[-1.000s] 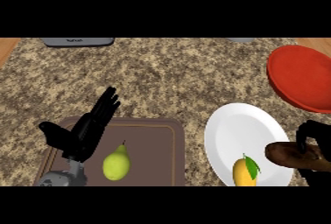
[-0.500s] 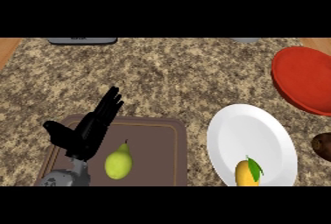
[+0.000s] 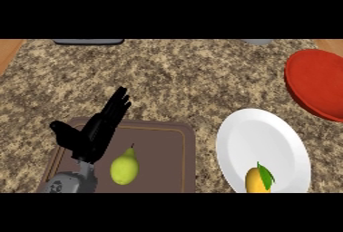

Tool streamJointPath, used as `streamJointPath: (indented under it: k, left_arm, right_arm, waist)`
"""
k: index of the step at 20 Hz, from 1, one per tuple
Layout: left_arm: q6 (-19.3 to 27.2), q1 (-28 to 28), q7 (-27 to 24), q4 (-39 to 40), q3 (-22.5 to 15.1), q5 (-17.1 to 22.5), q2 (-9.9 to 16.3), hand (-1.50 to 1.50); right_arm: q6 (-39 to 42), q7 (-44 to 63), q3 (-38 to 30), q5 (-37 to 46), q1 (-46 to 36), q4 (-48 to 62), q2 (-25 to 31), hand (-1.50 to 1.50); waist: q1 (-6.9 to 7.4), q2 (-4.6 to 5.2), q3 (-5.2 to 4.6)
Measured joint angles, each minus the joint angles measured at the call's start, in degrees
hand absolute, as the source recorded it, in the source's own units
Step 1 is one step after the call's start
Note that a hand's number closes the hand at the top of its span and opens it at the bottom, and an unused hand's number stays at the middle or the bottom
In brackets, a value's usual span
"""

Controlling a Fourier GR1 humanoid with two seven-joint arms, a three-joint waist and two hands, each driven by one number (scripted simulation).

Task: Pick the sweet potato from the plate and place it in the bowl

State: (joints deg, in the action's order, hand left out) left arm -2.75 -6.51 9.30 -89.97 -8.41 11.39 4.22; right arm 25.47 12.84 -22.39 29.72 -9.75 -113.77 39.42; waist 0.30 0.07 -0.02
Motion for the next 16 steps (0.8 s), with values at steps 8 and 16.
streamJointPath:
  k: [8, 16]
  left_arm:
    - [-0.2, -1.33, 0.18, 0.46, 0.1, -0.77, -0.69, 0.0]
    - [-1.34, -1.36, -0.19, 0.8, -0.22, -1.01, -0.89, 0.0]
  right_arm:
    - [-8.11, -9.74, 2.48, 4.67, -12.39, 24.61, 0.92, 1.5]
    - [-21.01, -19.87, 7.51, 15.1, -25.33, 52.15, 1.04, 1.5]
  waist:
    - [0.72, 0.22, 0.03]
    - [1.77, 0.53, 0.08]
